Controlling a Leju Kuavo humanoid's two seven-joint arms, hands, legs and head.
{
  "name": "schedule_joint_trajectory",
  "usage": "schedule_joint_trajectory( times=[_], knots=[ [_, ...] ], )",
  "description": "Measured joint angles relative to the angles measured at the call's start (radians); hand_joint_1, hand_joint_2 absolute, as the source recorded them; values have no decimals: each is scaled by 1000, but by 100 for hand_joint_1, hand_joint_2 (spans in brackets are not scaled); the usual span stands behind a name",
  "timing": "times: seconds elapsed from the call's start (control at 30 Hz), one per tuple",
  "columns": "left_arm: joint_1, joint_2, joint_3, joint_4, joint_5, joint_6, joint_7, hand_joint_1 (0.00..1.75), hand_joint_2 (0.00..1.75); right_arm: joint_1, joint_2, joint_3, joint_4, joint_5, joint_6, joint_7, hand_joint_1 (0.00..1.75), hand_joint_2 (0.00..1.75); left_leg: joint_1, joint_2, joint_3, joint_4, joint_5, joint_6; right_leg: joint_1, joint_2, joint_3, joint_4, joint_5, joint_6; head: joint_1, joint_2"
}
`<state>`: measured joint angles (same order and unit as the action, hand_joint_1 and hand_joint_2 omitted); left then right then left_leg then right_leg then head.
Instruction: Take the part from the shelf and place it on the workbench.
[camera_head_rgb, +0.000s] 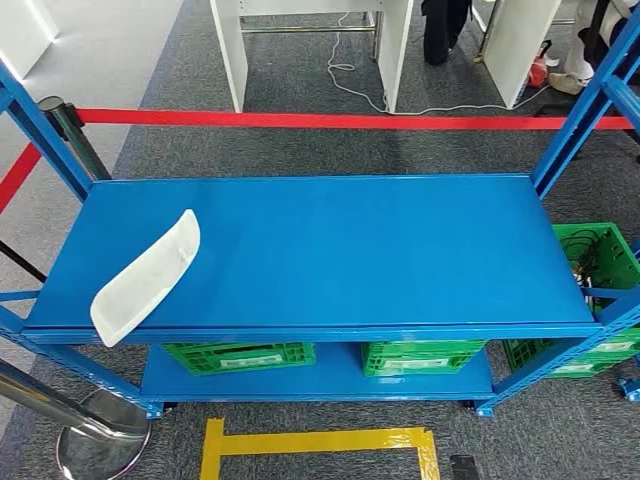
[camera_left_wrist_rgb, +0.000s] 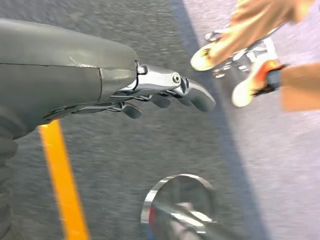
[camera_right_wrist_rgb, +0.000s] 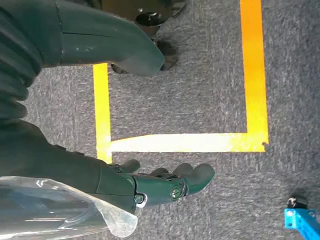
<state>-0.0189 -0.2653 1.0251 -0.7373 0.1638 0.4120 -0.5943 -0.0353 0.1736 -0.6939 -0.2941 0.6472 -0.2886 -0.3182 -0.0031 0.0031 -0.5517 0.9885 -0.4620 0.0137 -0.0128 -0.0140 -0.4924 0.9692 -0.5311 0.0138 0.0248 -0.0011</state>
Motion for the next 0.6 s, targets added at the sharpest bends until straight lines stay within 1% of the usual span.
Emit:
schedule_joint_trajectory(
  times=[0.07,0.2,0.4,0.5,0.6],
  knots=[
    [3,-2,14,-41,-3,-11,-1,0,175,2,0,-5,0,1,-2,0,0,175,0,0,0,0,0,0,0,0,0,0,0,0,0,0],
    [11,-12,58,-193,-19,-56,-5,0,175,10,0,-19,0,9,-8,0,0,175,0,0,0,0,0,0,0,0,0,0,0,0,0,0],
    [26,-27,102,-424,-55,-127,-10,0,175,20,0,-41,0,23,-19,2,0,175,0,0,0,0,0,0,0,0,0,0,0,0,0,0],
    [47,-34,99,-538,-67,-153,-11,0,175,22,0,-51,0,32,-22,6,0,175,0,0,0,0,0,0,0,0,0,0,0,0,0,0],
    [78,-42,66,-637,-80,-160,-12,0,175,23,0,-59,1,42,-23,11,0,175,0,1,0,0,0,0,0,0,-1,0,0,0,0,0]
  ],
)
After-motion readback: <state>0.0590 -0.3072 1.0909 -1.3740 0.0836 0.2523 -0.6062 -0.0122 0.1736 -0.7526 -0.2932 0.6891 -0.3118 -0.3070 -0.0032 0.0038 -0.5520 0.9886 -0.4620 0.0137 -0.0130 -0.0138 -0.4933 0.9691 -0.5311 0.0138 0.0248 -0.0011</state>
